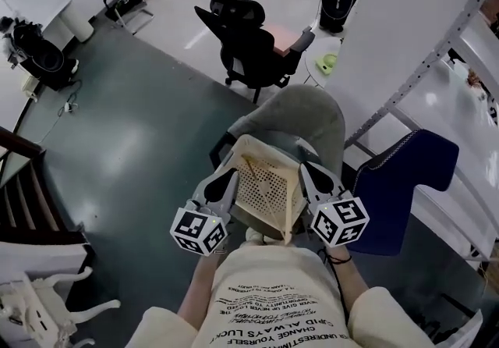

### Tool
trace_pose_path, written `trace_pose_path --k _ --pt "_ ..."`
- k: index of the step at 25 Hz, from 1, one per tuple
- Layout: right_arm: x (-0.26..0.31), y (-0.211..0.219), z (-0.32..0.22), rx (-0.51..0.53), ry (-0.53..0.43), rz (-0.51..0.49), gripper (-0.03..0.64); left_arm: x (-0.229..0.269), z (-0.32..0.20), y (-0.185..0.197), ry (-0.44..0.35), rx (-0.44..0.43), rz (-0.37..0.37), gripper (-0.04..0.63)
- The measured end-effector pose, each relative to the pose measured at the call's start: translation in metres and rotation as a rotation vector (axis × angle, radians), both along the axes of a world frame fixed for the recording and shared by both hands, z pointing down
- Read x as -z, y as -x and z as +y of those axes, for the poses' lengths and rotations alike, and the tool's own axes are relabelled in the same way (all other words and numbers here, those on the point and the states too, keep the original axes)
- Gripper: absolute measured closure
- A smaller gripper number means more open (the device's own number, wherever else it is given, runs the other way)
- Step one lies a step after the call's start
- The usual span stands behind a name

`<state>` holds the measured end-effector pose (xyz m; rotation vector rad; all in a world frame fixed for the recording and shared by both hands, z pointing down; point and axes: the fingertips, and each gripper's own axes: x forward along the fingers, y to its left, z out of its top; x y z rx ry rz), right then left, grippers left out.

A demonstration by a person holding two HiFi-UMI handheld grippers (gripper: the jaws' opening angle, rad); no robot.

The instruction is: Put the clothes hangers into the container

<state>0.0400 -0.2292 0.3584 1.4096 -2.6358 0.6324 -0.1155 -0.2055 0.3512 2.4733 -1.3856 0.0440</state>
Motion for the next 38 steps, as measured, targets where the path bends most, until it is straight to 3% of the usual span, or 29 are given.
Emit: trace_pose_path --k 16,38 --pt "0.054 -0.017 -0.008 -0.034 -0.124 -0.061 0.614 0.05 0.006 0.035 -0.122 0.086 -0.047 0.572" --pt "0.052 -0.023 -0.003 -0.038 -0.139 0.003 0.614 0.051 0.012 0.047 -0.127 0.145 -0.087 0.572"
